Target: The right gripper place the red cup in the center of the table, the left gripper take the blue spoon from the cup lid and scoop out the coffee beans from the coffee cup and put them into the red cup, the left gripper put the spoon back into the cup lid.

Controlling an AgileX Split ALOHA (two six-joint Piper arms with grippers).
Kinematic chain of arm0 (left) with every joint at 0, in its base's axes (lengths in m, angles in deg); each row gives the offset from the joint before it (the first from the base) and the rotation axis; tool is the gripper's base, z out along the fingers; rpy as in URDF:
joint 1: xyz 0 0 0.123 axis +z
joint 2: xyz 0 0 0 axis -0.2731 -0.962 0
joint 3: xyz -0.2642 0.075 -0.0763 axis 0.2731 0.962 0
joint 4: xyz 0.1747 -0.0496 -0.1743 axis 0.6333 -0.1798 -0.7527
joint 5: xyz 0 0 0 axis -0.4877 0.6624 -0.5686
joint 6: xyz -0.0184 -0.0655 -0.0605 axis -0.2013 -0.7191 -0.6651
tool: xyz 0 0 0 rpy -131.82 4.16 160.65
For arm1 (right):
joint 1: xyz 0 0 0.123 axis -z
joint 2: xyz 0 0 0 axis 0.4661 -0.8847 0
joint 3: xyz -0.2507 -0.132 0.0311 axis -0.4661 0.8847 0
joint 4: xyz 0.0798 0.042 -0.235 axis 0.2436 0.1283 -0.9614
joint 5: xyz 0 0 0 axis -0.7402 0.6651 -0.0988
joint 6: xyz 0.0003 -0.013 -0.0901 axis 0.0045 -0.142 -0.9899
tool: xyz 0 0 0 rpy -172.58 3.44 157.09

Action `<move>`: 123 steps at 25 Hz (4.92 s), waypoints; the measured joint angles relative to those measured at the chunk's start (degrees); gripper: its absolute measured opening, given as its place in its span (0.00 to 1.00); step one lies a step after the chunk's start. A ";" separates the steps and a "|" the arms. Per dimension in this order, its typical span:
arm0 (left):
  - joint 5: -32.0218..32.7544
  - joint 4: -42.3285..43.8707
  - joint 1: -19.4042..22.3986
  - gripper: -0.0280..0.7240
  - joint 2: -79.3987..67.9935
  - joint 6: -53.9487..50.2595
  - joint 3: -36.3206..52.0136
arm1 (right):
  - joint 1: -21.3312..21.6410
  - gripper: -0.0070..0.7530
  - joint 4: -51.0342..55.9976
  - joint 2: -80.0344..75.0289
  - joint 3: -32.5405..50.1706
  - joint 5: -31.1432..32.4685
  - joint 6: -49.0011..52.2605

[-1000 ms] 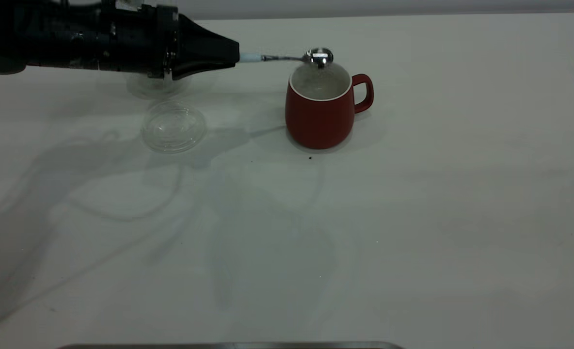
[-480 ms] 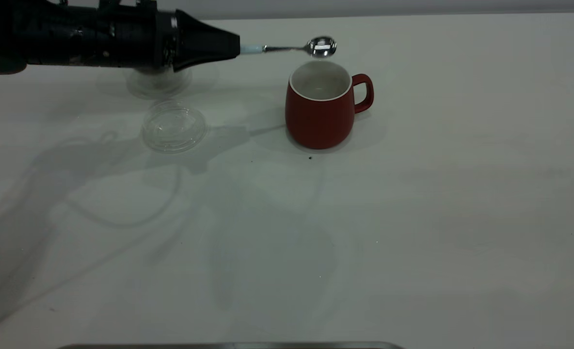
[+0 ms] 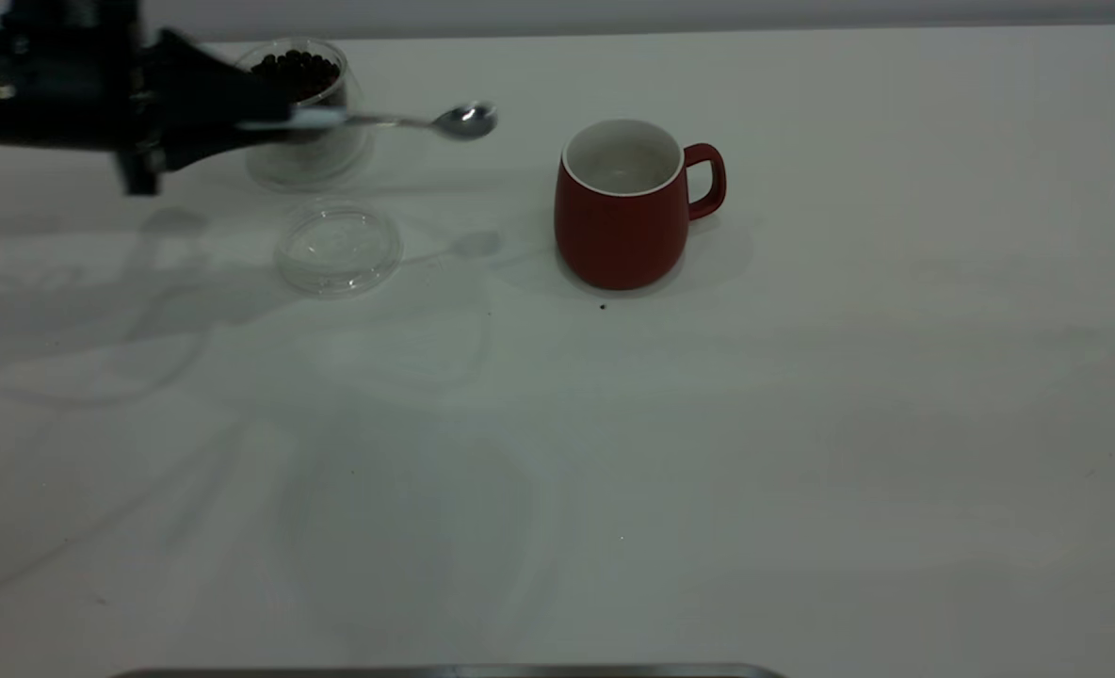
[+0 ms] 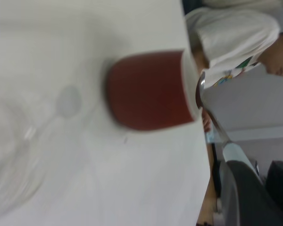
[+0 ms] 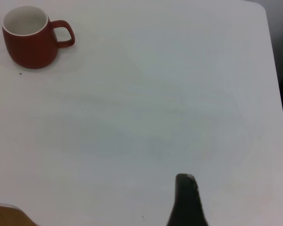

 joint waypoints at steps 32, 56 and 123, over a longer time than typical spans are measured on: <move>-5.70 1.46 10.53 0.20 -6.92 -3.60 0.04 | 0.00 0.79 0.00 0.00 0.00 0.00 0.00; -10.99 -2.31 4.68 0.20 -7.68 -2.71 0.04 | 0.00 0.79 0.00 0.00 0.00 0.00 0.00; 1.90 72.00 -4.75 0.83 93.72 -60.84 23.23 | 0.00 0.79 0.00 0.00 0.02 0.00 0.00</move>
